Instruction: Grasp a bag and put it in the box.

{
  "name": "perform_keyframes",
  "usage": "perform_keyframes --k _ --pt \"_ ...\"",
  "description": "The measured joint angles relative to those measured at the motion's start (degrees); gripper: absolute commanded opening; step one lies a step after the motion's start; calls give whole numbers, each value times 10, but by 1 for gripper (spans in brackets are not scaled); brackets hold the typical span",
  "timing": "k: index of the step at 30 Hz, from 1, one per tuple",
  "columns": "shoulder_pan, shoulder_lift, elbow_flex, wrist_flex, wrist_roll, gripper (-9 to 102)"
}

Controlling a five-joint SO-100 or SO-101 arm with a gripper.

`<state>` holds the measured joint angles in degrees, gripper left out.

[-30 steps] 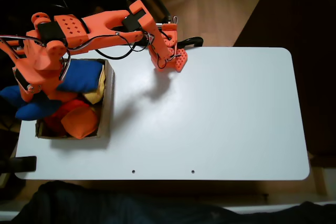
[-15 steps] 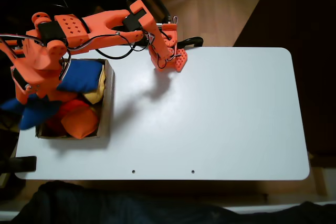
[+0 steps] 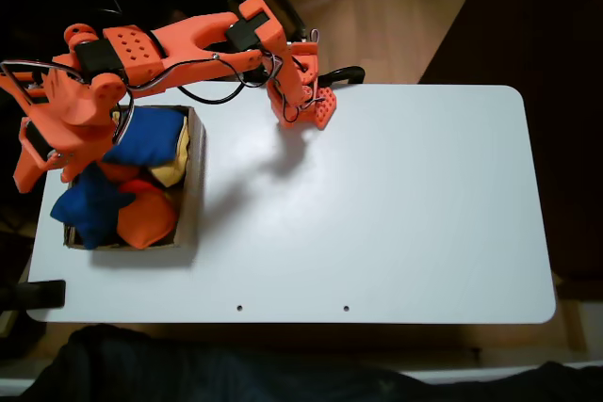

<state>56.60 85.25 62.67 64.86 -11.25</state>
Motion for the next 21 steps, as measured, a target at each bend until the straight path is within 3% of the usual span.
perform_keyframes --k 21 --pt "-57 200 133 11 49 63"
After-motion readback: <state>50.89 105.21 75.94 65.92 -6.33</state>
